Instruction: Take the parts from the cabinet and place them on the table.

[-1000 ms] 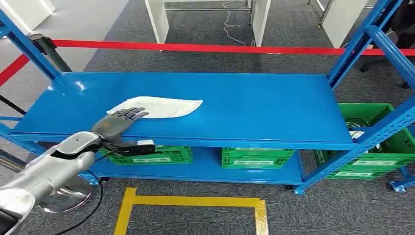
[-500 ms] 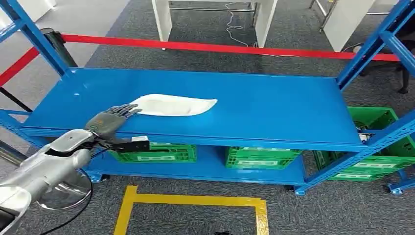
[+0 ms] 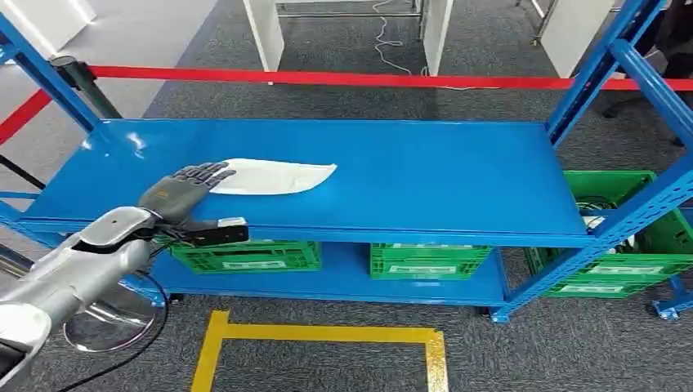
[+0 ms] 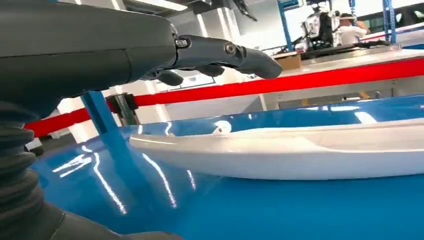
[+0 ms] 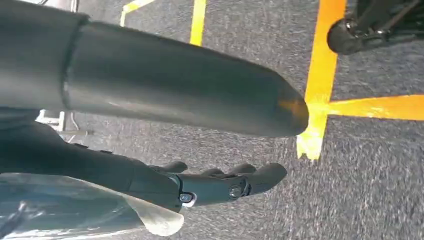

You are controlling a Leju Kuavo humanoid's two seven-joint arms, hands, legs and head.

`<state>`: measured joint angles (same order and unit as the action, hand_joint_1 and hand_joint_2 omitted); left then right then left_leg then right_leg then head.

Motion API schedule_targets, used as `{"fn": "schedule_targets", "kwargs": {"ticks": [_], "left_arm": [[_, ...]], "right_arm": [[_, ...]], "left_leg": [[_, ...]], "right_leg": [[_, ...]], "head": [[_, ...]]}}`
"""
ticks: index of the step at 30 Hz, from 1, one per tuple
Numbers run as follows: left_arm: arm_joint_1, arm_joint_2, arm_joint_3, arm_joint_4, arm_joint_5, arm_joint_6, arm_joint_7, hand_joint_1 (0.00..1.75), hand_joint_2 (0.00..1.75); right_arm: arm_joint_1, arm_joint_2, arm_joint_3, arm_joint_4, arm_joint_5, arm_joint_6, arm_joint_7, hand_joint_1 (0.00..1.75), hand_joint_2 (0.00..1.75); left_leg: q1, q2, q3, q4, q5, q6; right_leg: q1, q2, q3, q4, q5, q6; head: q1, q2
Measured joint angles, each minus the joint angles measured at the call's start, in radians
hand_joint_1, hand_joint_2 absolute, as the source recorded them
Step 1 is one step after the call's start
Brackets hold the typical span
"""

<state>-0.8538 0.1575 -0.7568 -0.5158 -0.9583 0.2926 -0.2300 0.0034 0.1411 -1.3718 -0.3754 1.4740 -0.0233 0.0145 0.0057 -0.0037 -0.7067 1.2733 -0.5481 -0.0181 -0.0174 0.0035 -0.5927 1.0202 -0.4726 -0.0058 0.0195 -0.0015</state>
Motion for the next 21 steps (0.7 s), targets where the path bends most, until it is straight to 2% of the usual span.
{"fn": "schedule_targets", "kwargs": {"ticks": [2, 3, 4, 7, 8, 9, 10, 12, 13, 14, 15, 16, 17, 18, 19, 20, 21], "left_arm": [[-0.015, -0.002, 0.001, 0.0, -0.002, -0.002, -0.001, 0.0, 1.75], [-0.024, -0.003, 0.001, 0.0, -0.003, -0.003, -0.001, 0.0, 1.75], [-0.032, -0.006, 0.002, 0.0, -0.004, -0.007, -0.001, 0.0, 1.75], [-0.04, -0.007, 0.002, 0.0, -0.006, -0.01, -0.001, 0.0, 1.75], [-0.041, -0.008, 0.002, 0.0, -0.006, -0.01, -0.001, 0.0, 1.75], [-0.044, -0.012, 0.002, 0.0, -0.006, -0.01, -0.001, 0.0, 1.75], [-0.048, -0.014, 0.002, 0.0, -0.007, -0.011, -0.001, 0.0, 1.75], [-0.046, -0.014, 0.002, 0.002, -0.01, -0.016, -0.001, 0.0, 1.75], [-0.043, -0.014, 0.002, 0.004, -0.014, -0.016, -0.001, 0.0, 1.75], [-0.039, -0.015, 0.002, 0.005, -0.014, -0.015, -0.001, 0.0, 1.75], [-0.036, -0.015, 0.002, 0.006, -0.013, -0.014, -0.001, 0.0, 1.75], [-0.036, -0.015, 0.002, 0.008, -0.013, -0.014, -0.001, 0.0, 1.75], [-0.036, -0.015, 0.002, 0.008, -0.013, -0.013, -0.001, 0.0, 1.75], [-0.037, -0.015, 0.002, 0.008, -0.012, -0.013, -0.001, 0.0, 1.75], [-0.039, -0.014, 0.002, 0.008, -0.012, -0.012, -0.001, 0.0, 1.75], [-0.04, -0.013, 0.002, 0.009, -0.012, -0.012, -0.001, 0.0, 1.75], [-0.039, -0.013, 0.002, 0.009, -0.012, -0.012, 0.0, 0.0, 1.75]], "right_arm": [[-0.001, 0.0, 0.0, 0.0, 0.01, 0.003, 0.0, 0.0, 0.0], [-0.002, 0.002, 0.0, 0.001, 0.012, 0.004, 0.0, 0.0, 0.0], [-0.003, 0.005, 0.0, 0.002, 0.013, 0.005, 0.0, 0.0, 0.0], [-0.001, 0.005, 0.0, 0.002, 0.014, 0.006, -0.001, 0.0, 0.0], [-0.002, 0.005, 0.0, 0.002, 0.014, 0.005, -0.001, 0.0, 0.0], [-0.002, 0.004, 0.0, 0.002, 0.015, 0.006, -0.001, 0.0, 0.0], [-0.002, 0.004, 0.0, 0.002, 0.015, 0.006, -0.001, 0.0, 0.0], [-0.001, 0.004, 0.0, 0.002, 0.018, 0.006, -0.001, 0.0, 0.0], [0.002, 0.004, -0.001, 0.002, 0.019, 0.006, -0.001, 0.0, 0.0], [0.002, 0.004, -0.001, 0.002, 0.02, 0.006, -0.001, 0.0, 0.0], [0.002, 0.003, -0.003, 0.002, 0.021, 0.006, -0.001, 0.0, 0.0], [0.002, 0.003, -0.005, 0.002, 0.022, 0.006, -0.001, 0.0, 0.0], [0.001, 0.003, -0.006, 0.002, 0.024, 0.006, -0.001, 0.0, 0.0], [0.001, 0.003, -0.006, 0.002, 0.025, 0.006, -0.002, 0.0, 0.0], [-0.001, 0.004, -0.007, 0.002, 0.025, 0.006, -0.002, 0.0, 0.0], [-0.001, 0.004, -0.008, 0.002, 0.024, 0.007, -0.002, 0.0, 0.0], [0.0, 0.004, -0.009, 0.002, 0.024, 0.006, -0.002, 0.0, 0.0]], "left_leg": [[-0.004, 0.0, 0.082, -0.17, 0.09, 0.017], [-0.01, 0.0, 0.111, -0.237, 0.105, 0.031], [-0.013, 0.001, 0.12, -0.254, 0.098, 0.037], [-0.019, 0.0, 0.119, -0.263, 0.094, 0.039], [-0.009, 0.002, 0.128, -0.281, 0.103, 0.043], [-0.007, 0.003, 0.132, -0.289, 0.107, 0.043], [-0.006, 0.003, 0.132, -0.29, 0.109, 0.047], [-0.007, 0.003, 0.129, -0.289, 0.109, 0.049], [-0.007, 0.003, 0.129, -0.288, 0.109, 0.049], [-0.007, 0.003, 0.129, -0.288, 0.108, 0.049], [-0.006, 0.003, 0.129, -0.286, 0.108, 0.048], [-0.004, 0.002, 0.129, -0.284, 0.106, 0.046], [-0.002, 0.001, 0.129, -0.279, 0.103, 0.041], [-0.001, 0.001, 0.129, -0.272, 0.098, 0.035], [-0.01, 0.0, 0.121, -0.265, 0.093, 0.028], [-0.011, -0.001, 0.115, -0.258, 0.094, 0.025], [-0.01, -0.001, 0.116, -0.258, 0.096, 0.022]], "right_leg": [[0.003, 0.0, 0.004, 0.0, 0.0, 0.0], [0.002, 0.0, 0.003, -0.001, 0.0, 0.0], [0.007, -0.001, -0.003, 0.002, 0.001, 0.007], [0.0, -0.003, -0.005, -0.005, 0.008, 0.023], [0.003, -0.002, -0.006, -0.004, 0.003, 0.03], [0.002, -0.003, -0.015, 0.006, -0.008, 0.033], [0.002, -0.003, -0.034, 0.046, -0.038, 0.035], [-0.002, -0.003, -0.106, 0.206, -0.11, 0.041], [-0.002, -0.003, -0.141, 0.28, -0.132, 0.045], [-0.002, -0.003, -0.15, 0.297, -0.129, 0.046], [-0.003, -0.003, -0.14, 0.274, -0.105, 0.047], [-0.004, -0.003, -0.103, 0.196, -0.057, 0.048], [-0.006, -0.004, -0.054, 0.097, -0.01, 0.049], [-0.008, -0.005, -0.017, 0.018, 0.009, 0.051], [-0.005, -0.004, 0.0, 0.005, -0.011, 0.05], [-0.005, 0.0, -0.003, 0.008, -0.008, 0.037], [-0.004, -0.001, -0.004, 0.009, -0.009, 0.034]], "head": [[0.0, 0.0], [0.002, 0.0], [0.001, 0.0], [0.0, 0.0], [0.002, 0.0], [0.003, 0.0], [0.005, 0.0], [0.005, 0.0], [0.007, 0.0], [0.007, 0.0], [0.006, 0.0], [0.006, 0.0], [0.006, 0.0], [0.007, 0.0], [0.01, 0.0], [0.006, 0.0], [0.007, 0.0]]}}
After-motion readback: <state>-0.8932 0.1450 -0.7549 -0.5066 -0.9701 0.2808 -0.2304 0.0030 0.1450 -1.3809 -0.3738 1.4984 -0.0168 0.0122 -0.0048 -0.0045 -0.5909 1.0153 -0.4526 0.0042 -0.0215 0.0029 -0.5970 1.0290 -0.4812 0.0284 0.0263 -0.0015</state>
